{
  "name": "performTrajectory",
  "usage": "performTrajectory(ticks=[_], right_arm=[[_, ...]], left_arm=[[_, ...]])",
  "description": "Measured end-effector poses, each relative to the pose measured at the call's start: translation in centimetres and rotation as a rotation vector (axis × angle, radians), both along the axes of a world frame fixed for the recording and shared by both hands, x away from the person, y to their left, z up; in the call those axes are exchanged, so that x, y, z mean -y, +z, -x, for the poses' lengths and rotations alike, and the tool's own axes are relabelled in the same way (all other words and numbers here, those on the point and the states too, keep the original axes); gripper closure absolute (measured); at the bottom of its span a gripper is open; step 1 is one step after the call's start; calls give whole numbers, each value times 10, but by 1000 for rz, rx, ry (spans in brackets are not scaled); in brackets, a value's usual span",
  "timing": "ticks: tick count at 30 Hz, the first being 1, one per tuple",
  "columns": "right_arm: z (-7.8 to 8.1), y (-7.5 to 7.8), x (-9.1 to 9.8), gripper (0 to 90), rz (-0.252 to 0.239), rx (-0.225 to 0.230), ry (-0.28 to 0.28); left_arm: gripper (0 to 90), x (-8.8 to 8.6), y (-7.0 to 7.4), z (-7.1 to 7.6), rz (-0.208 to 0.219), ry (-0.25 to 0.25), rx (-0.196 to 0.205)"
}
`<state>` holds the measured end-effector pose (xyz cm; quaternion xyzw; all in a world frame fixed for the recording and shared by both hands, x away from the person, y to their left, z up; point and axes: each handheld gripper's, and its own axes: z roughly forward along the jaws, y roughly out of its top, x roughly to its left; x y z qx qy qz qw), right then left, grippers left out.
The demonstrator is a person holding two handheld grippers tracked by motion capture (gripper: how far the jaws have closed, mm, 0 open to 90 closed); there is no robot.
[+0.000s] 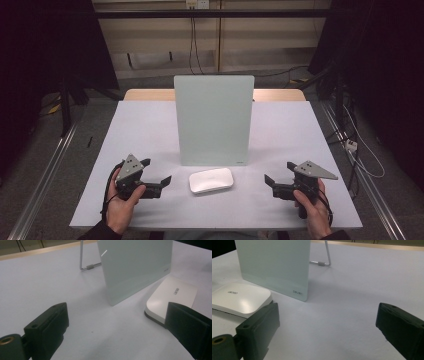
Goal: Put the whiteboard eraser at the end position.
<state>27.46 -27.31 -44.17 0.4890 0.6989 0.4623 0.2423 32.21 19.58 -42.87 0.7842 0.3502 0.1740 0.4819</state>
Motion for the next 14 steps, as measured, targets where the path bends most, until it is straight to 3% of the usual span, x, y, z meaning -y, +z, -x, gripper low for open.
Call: performTrajectory(ticks=[14], right_arm=[[-1, -1, 0, 53, 0, -5, 1]], left_arm=[[53, -2, -1, -1, 8, 14, 5]])
